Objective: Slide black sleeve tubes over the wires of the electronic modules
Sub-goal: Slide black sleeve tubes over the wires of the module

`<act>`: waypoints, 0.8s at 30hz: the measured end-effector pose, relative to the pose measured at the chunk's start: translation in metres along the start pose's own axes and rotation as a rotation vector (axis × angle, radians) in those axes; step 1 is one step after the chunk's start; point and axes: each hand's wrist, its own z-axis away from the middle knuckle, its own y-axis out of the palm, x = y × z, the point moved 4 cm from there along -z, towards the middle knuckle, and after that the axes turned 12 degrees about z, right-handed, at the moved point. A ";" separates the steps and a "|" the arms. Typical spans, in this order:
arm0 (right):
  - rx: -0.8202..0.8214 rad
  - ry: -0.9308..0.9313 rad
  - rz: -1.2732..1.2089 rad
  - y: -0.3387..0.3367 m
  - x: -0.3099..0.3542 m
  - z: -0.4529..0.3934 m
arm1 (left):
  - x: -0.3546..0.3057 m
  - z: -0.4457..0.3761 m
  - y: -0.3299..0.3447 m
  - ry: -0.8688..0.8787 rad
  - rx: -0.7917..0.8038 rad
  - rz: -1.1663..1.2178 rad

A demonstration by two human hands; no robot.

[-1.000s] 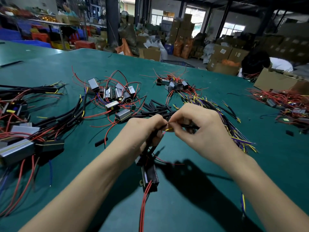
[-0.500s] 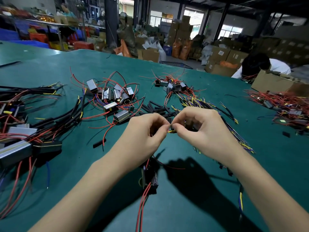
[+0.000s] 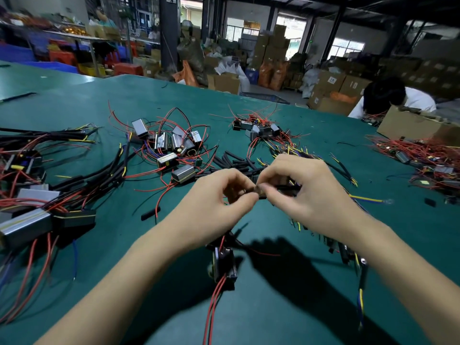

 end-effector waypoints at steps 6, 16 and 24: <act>0.149 0.187 -0.282 -0.001 -0.008 0.000 | -0.014 0.005 0.002 0.306 -0.047 -0.286; 0.015 -0.091 0.040 -0.006 0.008 0.005 | -0.006 0.001 0.002 -0.077 -0.036 0.137; -0.347 -0.515 0.685 0.002 0.034 0.012 | 0.000 -0.001 0.011 -0.520 0.031 0.670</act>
